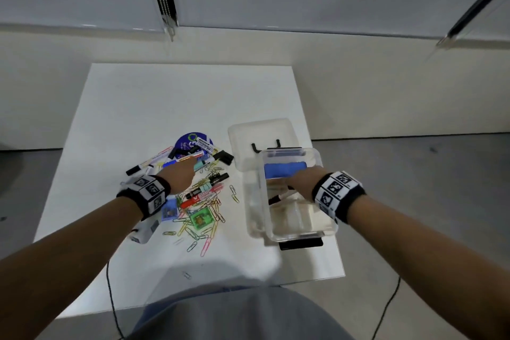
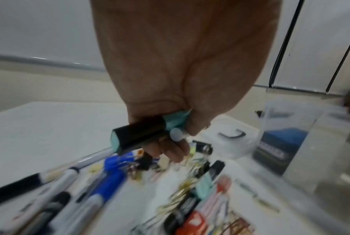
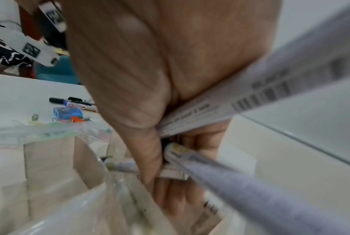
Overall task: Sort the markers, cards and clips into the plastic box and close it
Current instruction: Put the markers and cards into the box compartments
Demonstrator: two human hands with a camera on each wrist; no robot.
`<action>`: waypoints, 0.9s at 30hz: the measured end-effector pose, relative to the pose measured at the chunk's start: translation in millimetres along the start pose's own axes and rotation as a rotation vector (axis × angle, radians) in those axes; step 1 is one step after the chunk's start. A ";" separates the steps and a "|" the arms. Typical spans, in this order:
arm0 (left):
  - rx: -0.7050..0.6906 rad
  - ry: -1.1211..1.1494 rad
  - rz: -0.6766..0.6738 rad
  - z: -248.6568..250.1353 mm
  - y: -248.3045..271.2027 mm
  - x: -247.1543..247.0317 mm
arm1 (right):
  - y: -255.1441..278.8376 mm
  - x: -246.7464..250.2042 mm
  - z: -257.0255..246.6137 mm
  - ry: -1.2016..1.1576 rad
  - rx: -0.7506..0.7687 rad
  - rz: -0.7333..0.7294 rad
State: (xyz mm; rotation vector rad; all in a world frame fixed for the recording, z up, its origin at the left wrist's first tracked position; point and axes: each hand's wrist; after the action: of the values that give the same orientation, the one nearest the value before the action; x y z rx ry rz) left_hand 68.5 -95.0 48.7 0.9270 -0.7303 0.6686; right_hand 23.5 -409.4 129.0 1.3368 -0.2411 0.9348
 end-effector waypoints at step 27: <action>-0.305 0.054 0.086 184.5 -37.8 -7.2 | -7.6 -71.7 25.4 -0.517 -0.071 0.316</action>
State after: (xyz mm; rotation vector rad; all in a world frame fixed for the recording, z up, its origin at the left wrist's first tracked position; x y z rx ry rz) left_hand 45.3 -274.8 100.3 0.5990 -0.8020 0.6346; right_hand -7.6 -463.1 84.4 1.4827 -0.8952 0.8127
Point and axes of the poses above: each hand's wrist, its own y-axis away from the middle knuckle, its own x-axis out of the back of the hand, z = x × y, and after that the axes turned 10 degrees about -x, right-handed
